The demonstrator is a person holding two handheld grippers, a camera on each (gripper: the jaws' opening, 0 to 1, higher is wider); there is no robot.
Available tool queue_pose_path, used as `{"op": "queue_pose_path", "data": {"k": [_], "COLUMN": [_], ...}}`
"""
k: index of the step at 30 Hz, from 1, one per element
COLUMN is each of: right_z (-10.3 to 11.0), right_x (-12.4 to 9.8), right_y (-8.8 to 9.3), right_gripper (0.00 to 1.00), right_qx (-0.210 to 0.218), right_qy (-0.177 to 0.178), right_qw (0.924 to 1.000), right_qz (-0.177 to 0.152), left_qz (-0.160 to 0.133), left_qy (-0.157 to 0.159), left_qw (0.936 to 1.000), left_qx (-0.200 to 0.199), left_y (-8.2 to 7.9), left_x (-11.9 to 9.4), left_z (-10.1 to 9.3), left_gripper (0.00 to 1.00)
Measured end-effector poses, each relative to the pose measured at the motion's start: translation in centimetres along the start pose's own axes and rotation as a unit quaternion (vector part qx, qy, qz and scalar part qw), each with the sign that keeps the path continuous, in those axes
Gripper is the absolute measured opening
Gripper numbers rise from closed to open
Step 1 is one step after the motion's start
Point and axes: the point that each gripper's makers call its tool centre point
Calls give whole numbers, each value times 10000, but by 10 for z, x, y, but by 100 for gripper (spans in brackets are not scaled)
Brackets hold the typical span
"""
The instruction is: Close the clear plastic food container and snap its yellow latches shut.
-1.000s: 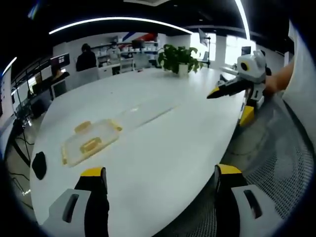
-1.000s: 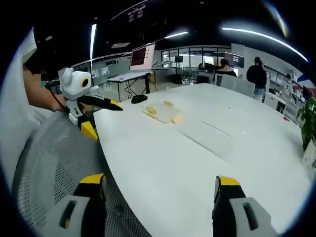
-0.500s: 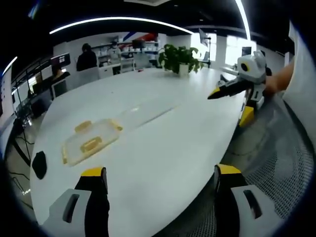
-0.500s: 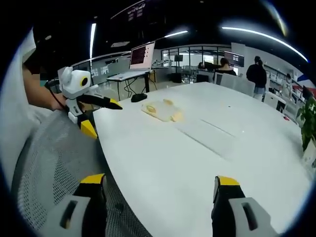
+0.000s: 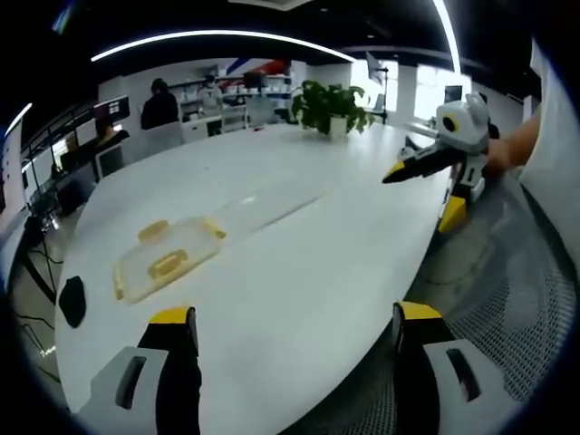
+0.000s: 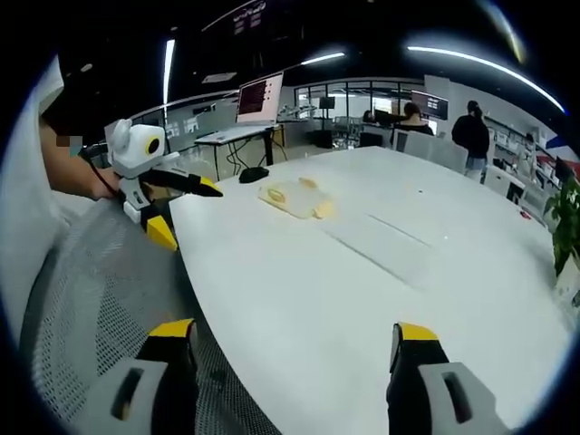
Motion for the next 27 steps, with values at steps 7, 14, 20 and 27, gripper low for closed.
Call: {"op": "queue_pose_path", "data": {"k": [7, 14, 20, 27], "right_z": [0, -1, -1, -2], "right_x": [0, 1, 2, 2], "right_y": [1, 2, 5, 5], "right_gripper": [86, 86, 86, 84], "right_qx": [7, 16, 41, 49], "right_qy": [8, 17, 28, 65], "right_qw": [10000, 10000, 9999, 9998], "right_qz": [24, 57, 134, 161], "left_qz": [36, 50, 71, 94], "left_qy": [5, 4, -42, -61], "left_qw": [10000, 10000, 9999, 9999], "left_qx": [10, -9, -57, -59], "left_y": [1, 2, 3, 5], "left_x": [1, 1, 1, 1], "left_z": [0, 0, 3, 4], "left_gripper": [87, 86, 86, 85]}}
Point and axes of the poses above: the point that each gripper's makers call its tool centre point, and the gripper's own axes: x roughly forward along the fingers, z roughly to its left, y roughly out of its underside, and after that the axes turned 13 degrees about z, right-handed
